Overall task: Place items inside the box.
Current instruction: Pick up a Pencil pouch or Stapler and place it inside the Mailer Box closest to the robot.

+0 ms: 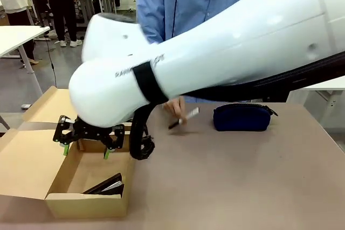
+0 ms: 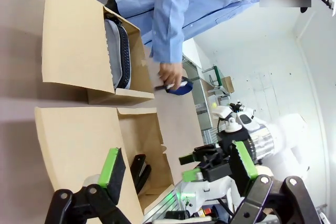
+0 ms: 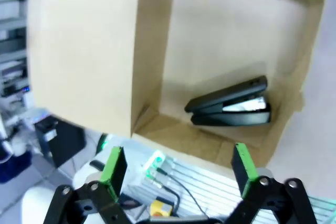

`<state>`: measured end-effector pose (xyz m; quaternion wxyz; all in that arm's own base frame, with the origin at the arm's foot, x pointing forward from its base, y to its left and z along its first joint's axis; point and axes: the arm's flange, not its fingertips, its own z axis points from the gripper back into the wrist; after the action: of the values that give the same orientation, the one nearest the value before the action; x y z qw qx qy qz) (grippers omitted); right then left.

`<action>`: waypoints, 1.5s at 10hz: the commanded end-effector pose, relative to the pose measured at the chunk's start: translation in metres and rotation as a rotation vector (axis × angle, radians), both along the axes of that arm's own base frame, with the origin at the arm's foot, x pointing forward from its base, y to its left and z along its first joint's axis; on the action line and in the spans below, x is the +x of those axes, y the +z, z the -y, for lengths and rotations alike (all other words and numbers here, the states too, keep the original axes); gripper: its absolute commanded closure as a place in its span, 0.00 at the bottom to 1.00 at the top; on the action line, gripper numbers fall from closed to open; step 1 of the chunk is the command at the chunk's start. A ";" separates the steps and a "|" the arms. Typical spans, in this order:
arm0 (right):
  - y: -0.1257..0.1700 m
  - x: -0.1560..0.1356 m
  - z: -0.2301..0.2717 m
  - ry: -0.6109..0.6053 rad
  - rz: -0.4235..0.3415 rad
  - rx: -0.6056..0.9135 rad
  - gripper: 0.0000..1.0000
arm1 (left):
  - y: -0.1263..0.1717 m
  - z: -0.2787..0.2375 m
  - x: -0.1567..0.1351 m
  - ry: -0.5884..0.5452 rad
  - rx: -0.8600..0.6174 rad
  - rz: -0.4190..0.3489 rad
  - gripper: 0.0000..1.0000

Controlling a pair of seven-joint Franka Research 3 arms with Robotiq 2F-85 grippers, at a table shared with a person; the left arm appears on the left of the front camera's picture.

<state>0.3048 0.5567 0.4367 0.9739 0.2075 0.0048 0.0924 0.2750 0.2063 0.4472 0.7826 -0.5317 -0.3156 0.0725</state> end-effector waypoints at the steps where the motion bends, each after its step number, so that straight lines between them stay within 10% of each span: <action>1: 0.012 -0.023 0.089 0.042 -0.052 0.137 0.00 | 0.000 0.003 -0.001 0.000 -0.013 0.034 0.00; 7: -0.023 -0.088 0.251 -0.118 -0.010 0.400 0.00 | 0.000 0.003 -0.001 0.000 -0.013 0.034 0.00; 10: 0.003 -0.061 0.224 -0.042 0.000 0.381 0.00 | 0.000 0.003 -0.001 0.000 -0.013 0.034 0.00; 15: -0.018 -0.051 0.405 -0.112 -0.159 0.760 0.00 | 0.000 0.003 -0.001 0.000 -0.013 0.034 0.00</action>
<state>0.3004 0.2402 0.4572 0.8626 0.5053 0.0163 0.0178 0.2753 0.2074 0.4479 0.7827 -0.5312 -0.3161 0.0725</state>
